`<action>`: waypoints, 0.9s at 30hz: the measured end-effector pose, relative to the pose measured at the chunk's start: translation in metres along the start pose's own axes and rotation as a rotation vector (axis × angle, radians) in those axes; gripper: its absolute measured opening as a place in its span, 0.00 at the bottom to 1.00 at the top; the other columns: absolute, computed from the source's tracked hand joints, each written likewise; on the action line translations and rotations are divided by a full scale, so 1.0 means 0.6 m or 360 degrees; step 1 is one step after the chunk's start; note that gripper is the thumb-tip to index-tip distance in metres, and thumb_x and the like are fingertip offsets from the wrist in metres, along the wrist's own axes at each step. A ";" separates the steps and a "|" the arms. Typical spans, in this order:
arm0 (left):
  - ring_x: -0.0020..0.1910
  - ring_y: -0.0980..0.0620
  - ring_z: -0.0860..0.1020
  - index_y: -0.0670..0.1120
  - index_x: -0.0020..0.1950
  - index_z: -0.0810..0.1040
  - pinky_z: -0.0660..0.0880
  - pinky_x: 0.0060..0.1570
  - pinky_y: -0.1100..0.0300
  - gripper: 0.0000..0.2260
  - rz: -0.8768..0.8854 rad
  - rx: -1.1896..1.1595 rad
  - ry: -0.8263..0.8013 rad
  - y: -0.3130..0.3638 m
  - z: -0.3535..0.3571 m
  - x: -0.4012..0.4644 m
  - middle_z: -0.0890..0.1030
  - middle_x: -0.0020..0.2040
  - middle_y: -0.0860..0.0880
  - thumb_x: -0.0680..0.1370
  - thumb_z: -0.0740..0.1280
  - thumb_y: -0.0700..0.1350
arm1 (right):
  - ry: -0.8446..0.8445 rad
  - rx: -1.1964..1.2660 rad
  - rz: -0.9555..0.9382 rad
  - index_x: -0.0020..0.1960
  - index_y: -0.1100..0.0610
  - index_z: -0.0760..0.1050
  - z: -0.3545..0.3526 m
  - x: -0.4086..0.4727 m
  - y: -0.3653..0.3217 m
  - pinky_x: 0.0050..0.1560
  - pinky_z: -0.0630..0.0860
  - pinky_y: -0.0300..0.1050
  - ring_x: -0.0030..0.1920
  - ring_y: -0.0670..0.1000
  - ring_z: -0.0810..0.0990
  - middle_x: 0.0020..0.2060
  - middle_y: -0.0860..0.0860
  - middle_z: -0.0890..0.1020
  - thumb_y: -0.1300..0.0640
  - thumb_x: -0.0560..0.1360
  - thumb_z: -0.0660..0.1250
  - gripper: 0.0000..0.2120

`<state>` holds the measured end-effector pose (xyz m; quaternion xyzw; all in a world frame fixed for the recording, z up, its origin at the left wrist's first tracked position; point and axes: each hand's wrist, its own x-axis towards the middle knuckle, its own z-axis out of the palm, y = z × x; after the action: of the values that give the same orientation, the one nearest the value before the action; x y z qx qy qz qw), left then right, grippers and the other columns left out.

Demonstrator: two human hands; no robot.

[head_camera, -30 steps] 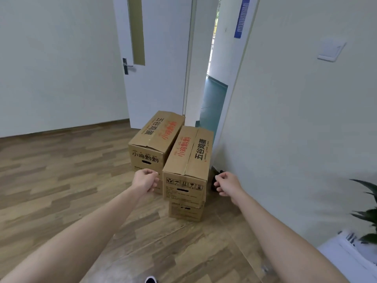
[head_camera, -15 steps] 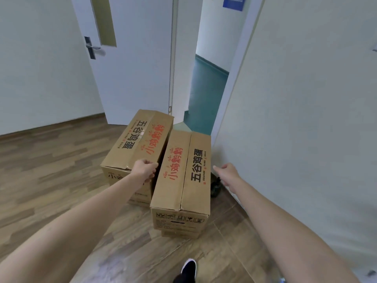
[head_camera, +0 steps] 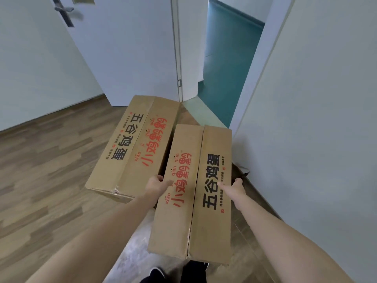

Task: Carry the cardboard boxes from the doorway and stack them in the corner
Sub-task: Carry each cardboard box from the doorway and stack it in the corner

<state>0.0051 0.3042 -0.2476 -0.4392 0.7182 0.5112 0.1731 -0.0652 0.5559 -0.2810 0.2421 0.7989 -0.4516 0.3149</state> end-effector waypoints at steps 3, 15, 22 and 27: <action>0.65 0.42 0.77 0.41 0.78 0.63 0.73 0.52 0.53 0.34 -0.0072 -0.0017 -0.0065 0.015 0.027 0.075 0.76 0.68 0.40 0.77 0.74 0.48 | -0.0019 -0.0014 0.0093 0.81 0.53 0.50 0.028 0.119 0.024 0.68 0.72 0.66 0.71 0.63 0.72 0.72 0.59 0.72 0.39 0.66 0.79 0.56; 0.51 0.48 0.81 0.49 0.64 0.70 0.82 0.43 0.50 0.34 -0.0187 -0.0076 -0.0157 -0.030 0.100 0.296 0.81 0.54 0.48 0.64 0.83 0.51 | 0.0175 0.0082 0.0309 0.74 0.59 0.61 0.085 0.249 0.014 0.66 0.73 0.62 0.67 0.61 0.76 0.66 0.57 0.77 0.52 0.64 0.84 0.47; 0.52 0.45 0.82 0.45 0.64 0.75 0.81 0.50 0.45 0.33 -0.0320 -0.0149 -0.0275 -0.027 0.102 0.336 0.84 0.55 0.45 0.63 0.84 0.45 | 0.0081 0.0180 0.0410 0.68 0.59 0.71 0.078 0.284 0.014 0.59 0.76 0.59 0.54 0.55 0.77 0.58 0.56 0.81 0.54 0.62 0.85 0.39; 0.52 0.45 0.82 0.43 0.64 0.76 0.79 0.57 0.43 0.33 -0.0345 -0.0134 -0.0298 -0.020 0.105 0.343 0.84 0.54 0.44 0.62 0.84 0.42 | -0.0015 0.0145 0.0423 0.66 0.57 0.74 0.065 0.290 0.018 0.56 0.75 0.58 0.56 0.56 0.79 0.58 0.55 0.82 0.52 0.65 0.83 0.34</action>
<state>-0.1121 0.2656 -0.4245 -0.4715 0.6252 0.5578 0.2750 -0.1658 0.5444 -0.4279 0.3578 0.7370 -0.4428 0.3644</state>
